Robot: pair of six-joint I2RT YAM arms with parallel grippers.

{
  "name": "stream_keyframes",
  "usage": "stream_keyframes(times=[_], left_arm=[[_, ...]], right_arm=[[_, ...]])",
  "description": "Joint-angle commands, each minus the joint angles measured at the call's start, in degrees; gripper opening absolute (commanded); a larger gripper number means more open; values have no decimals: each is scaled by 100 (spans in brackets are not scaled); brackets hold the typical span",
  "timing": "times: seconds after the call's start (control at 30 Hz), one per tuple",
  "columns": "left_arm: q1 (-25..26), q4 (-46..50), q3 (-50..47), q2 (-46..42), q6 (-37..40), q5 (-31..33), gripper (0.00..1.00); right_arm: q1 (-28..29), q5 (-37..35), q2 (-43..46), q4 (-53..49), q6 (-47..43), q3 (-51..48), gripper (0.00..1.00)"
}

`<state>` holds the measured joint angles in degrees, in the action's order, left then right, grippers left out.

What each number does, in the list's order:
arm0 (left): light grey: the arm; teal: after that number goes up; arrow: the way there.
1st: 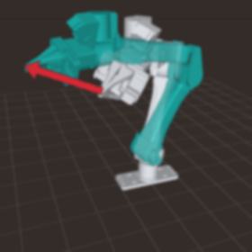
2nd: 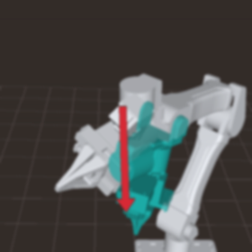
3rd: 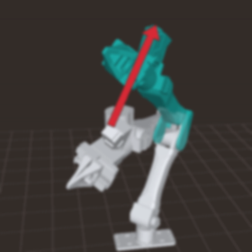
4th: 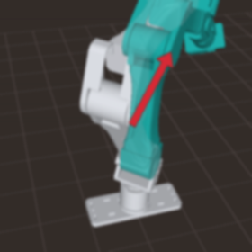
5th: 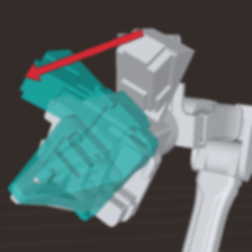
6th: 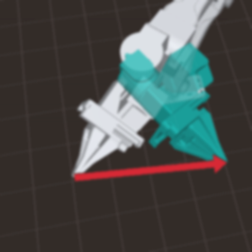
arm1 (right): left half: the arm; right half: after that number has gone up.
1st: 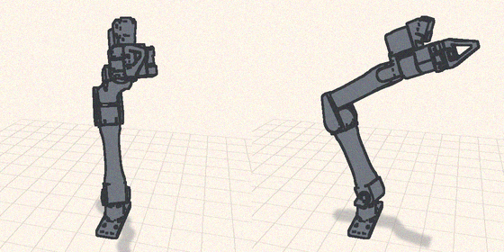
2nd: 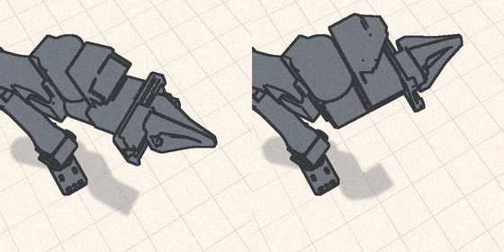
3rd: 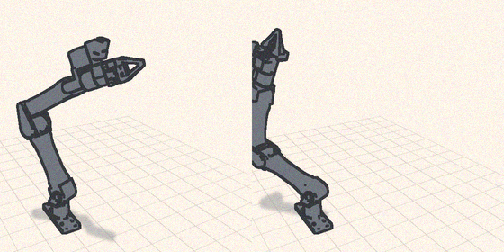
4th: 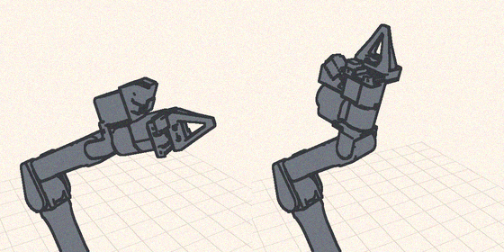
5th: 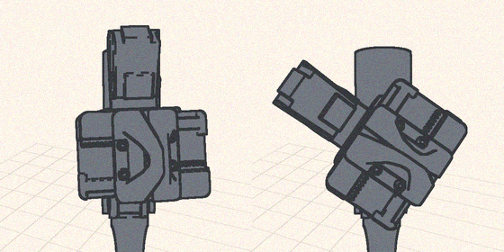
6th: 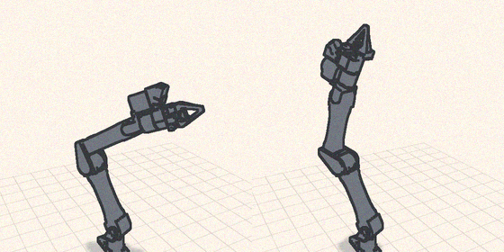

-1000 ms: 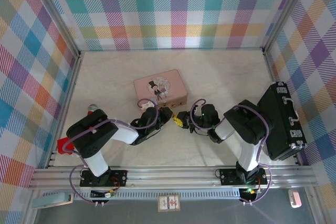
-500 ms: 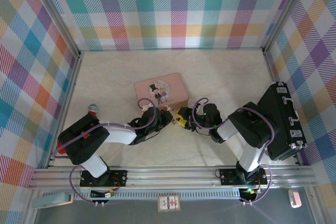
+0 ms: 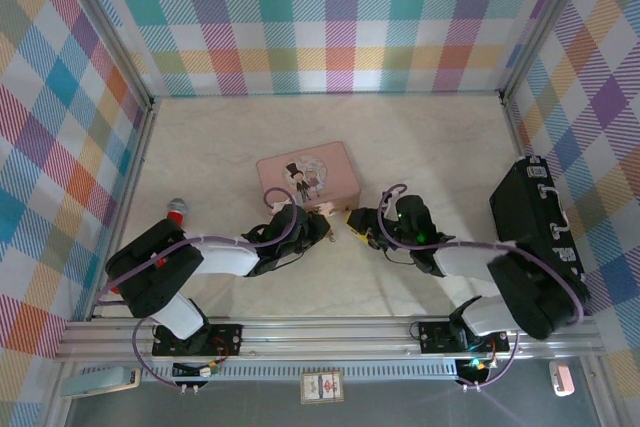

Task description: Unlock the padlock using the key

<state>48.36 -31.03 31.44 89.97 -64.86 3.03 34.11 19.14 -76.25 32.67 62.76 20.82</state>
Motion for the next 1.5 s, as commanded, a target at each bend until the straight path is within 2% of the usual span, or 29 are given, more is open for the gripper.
stream_keyframes(times=[0.0, 0.13, 0.3, 0.4, 0.47, 0.7, 0.93, 1.3, 1.47], left_arm=[[54, -131, 282, -270, 192, -21, 0], [47, -108, 349, -205, 219, -56, 0], [56, -137, 398, -164, 226, -123, 0], [54, -129, 381, -191, 253, -140, 0], [55, -155, 372, -192, 264, -162, 0], [51, -149, 372, -183, 299, -222, 0], [58, -189, 336, -216, 290, -303, 0], [56, -300, 336, -164, 230, -435, 0], [56, -294, 319, -190, 228, -435, 0]], right_arm=[[267, -664, 707, -1246, -1690, 152, 52], [853, -1678, 1229, -712, -3293, -298, 53], [1095, -2141, 1226, 40, -4078, -661, 53], [1575, -2877, 1139, 278, -4554, -718, 54], [1805, -3111, 969, 302, -4810, -686, 54], [2282, -3504, 269, 889, -5448, -504, 52], [2896, -4374, -403, 1306, -6192, -352, 47], [2983, -4900, -1273, 1783, -6487, -12, 42], [2988, -5066, -1517, 1923, -6439, 35, 37]])
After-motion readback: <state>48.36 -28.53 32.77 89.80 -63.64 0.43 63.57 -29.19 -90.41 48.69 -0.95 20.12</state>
